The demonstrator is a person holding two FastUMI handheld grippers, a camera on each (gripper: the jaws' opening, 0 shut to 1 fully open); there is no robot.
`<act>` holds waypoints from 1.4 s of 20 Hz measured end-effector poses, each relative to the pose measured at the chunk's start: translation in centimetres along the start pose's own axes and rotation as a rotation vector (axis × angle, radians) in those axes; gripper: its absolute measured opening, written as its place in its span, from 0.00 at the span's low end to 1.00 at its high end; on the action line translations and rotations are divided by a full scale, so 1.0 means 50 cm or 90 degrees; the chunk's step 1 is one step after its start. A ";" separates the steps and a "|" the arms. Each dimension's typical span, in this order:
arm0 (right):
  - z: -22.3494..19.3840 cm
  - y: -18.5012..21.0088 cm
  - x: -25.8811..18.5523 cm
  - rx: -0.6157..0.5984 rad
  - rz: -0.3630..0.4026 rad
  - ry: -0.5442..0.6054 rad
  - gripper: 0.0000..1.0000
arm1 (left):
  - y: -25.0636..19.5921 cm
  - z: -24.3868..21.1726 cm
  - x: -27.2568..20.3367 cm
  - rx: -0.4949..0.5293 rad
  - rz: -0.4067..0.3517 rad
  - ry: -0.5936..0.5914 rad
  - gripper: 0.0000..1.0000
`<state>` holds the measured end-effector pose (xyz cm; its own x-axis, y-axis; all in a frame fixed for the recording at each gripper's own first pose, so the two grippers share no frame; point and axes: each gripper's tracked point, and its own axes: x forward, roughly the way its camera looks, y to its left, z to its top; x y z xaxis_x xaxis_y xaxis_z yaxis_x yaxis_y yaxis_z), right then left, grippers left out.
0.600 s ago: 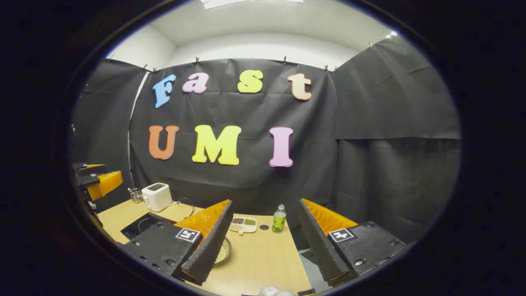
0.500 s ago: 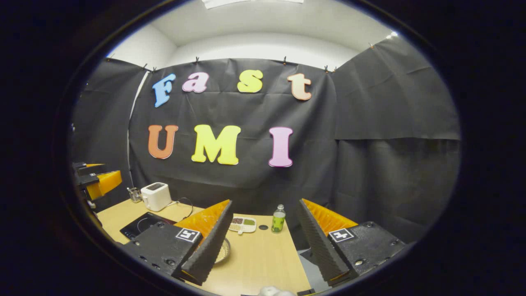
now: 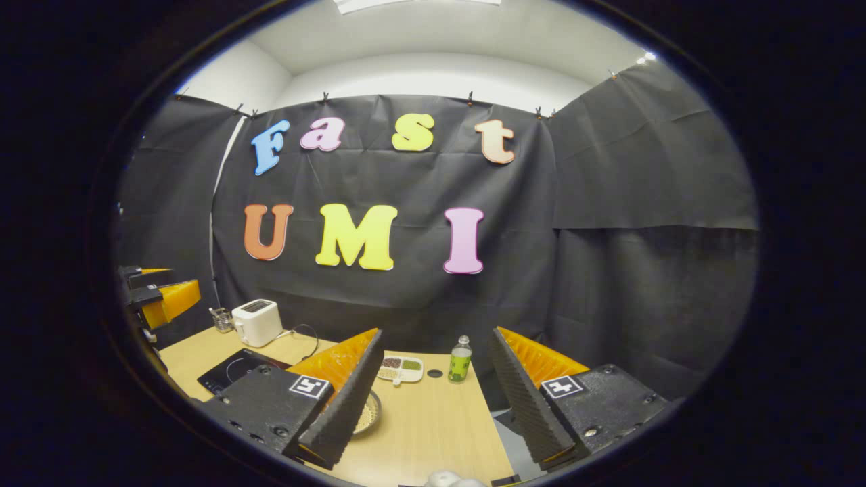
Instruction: First push the handle of the pot to place it horizontally, then grasp the pot with both hands and set it on the induction cooktop.
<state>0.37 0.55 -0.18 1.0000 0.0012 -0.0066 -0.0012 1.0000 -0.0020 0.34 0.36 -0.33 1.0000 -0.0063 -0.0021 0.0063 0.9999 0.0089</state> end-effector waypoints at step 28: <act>-0.343 0.399 0.063 -0.015 0.356 0.374 0.04 | 0.096 -0.054 -0.027 -0.009 0.068 0.015 0.96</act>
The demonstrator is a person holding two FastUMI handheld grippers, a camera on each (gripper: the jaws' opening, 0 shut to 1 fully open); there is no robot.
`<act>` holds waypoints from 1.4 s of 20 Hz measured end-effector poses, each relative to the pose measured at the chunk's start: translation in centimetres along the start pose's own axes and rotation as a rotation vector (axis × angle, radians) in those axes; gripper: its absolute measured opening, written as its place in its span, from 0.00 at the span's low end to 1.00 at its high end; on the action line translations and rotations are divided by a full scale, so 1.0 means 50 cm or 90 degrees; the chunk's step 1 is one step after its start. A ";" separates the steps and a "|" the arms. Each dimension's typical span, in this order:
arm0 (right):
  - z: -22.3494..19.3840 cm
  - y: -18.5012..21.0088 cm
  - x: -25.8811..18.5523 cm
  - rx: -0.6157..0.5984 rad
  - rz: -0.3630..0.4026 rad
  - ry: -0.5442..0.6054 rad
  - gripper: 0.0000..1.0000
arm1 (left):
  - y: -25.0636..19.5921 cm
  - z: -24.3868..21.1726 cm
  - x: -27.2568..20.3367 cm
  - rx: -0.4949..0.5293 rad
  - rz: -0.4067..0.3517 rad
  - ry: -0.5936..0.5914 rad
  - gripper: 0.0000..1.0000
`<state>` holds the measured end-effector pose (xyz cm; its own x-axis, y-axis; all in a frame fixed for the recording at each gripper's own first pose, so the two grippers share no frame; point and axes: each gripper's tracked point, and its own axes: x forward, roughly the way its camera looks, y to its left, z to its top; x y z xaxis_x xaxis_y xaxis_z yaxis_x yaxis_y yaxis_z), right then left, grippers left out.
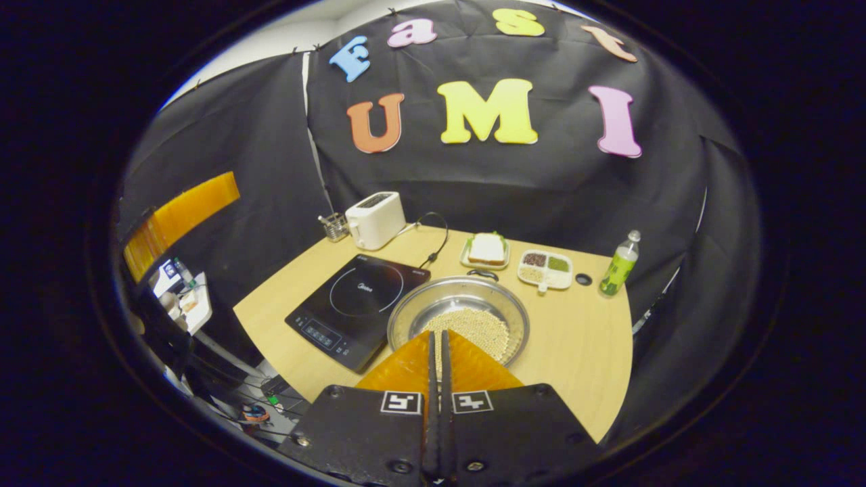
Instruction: First push the handle of the pot to place it horizontally, then grasp the pot with both hands and set it on the induction cooktop.
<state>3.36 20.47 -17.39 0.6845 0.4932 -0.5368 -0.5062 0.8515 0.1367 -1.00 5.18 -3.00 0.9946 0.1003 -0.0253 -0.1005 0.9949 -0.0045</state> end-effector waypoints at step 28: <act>-0.279 0.117 0.290 -0.033 0.082 0.262 0.04 | 0.053 -0.039 -0.007 0.010 0.021 0.022 0.96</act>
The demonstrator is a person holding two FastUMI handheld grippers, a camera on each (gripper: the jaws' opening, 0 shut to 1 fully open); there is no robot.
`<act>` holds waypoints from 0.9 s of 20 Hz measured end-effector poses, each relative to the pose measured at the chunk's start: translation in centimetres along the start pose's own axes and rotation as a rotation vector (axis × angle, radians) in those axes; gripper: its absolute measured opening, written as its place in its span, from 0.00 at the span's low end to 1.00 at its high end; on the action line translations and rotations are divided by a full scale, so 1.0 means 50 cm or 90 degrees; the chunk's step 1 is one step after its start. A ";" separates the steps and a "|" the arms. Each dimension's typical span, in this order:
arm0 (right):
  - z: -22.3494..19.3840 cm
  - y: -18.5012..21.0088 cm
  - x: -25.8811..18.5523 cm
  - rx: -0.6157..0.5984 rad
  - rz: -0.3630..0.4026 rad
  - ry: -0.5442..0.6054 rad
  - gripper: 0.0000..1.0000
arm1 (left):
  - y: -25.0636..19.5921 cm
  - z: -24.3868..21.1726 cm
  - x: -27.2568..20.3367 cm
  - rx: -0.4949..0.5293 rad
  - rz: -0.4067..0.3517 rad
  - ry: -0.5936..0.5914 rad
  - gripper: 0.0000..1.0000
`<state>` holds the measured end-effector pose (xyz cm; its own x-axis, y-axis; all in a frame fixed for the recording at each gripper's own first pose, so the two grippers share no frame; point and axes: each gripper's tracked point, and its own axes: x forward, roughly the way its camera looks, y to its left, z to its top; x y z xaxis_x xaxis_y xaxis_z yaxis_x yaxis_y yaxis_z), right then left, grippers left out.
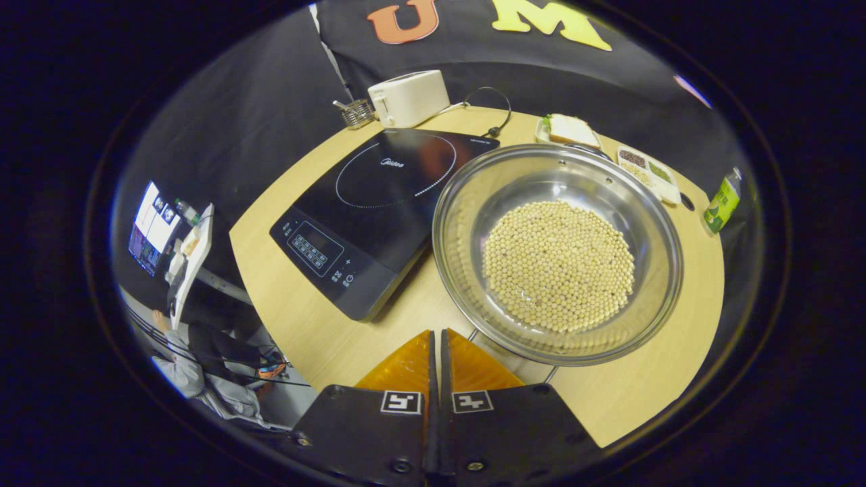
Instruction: First push the handle of the pot to place it horizontally, then grasp the pot with both hands and set it on the induction cooktop.
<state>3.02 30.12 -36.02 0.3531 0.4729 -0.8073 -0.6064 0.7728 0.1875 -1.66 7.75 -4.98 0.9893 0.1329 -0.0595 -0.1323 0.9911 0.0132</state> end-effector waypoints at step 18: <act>-0.083 -0.155 -0.048 0.079 -0.071 0.021 0.01 | -0.042 0.014 0.010 -0.011 -0.021 -0.011 0.96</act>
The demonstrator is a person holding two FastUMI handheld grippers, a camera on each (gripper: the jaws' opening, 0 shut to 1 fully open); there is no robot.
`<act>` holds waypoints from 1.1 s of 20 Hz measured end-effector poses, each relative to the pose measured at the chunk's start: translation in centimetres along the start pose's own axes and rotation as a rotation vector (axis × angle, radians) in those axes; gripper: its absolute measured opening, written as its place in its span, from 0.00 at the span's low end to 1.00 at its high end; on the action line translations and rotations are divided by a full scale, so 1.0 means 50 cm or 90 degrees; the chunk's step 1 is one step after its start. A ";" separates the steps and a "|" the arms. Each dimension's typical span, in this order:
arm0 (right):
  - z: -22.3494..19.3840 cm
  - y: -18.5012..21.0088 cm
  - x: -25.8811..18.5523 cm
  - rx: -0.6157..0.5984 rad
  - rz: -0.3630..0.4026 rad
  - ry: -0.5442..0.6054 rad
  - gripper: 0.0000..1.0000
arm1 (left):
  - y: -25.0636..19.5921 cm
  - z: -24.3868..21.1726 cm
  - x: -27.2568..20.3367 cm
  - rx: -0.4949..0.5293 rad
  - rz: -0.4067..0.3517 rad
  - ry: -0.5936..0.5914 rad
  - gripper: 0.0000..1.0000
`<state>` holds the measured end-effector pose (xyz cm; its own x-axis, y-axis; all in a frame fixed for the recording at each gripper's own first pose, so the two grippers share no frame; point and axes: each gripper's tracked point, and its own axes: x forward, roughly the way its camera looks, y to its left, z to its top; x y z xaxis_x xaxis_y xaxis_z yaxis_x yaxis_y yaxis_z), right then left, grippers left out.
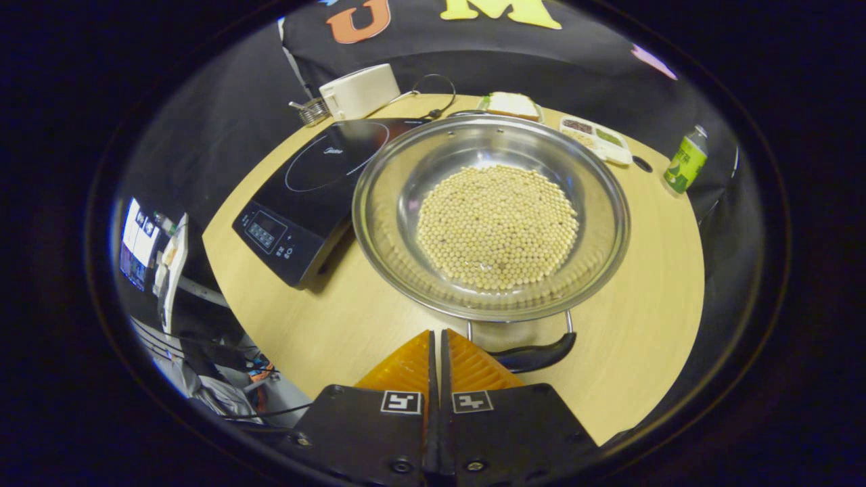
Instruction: First push the handle of the pot to place it horizontally, then grasp the pot with both hands and set it on the induction cooktop.
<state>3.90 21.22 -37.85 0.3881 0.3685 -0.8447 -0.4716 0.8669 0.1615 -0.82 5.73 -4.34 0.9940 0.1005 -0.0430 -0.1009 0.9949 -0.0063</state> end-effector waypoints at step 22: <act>0.003 -0.216 -0.042 0.003 -0.112 -0.004 0.00 | -0.033 -0.003 0.002 -0.002 -0.015 0.005 0.96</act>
<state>8.31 11.12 -37.78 0.4690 0.2125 -0.8573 -0.3919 0.9199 0.0136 -0.54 4.10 -4.50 0.9957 0.0773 -0.0508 -0.0779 0.9969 -0.0104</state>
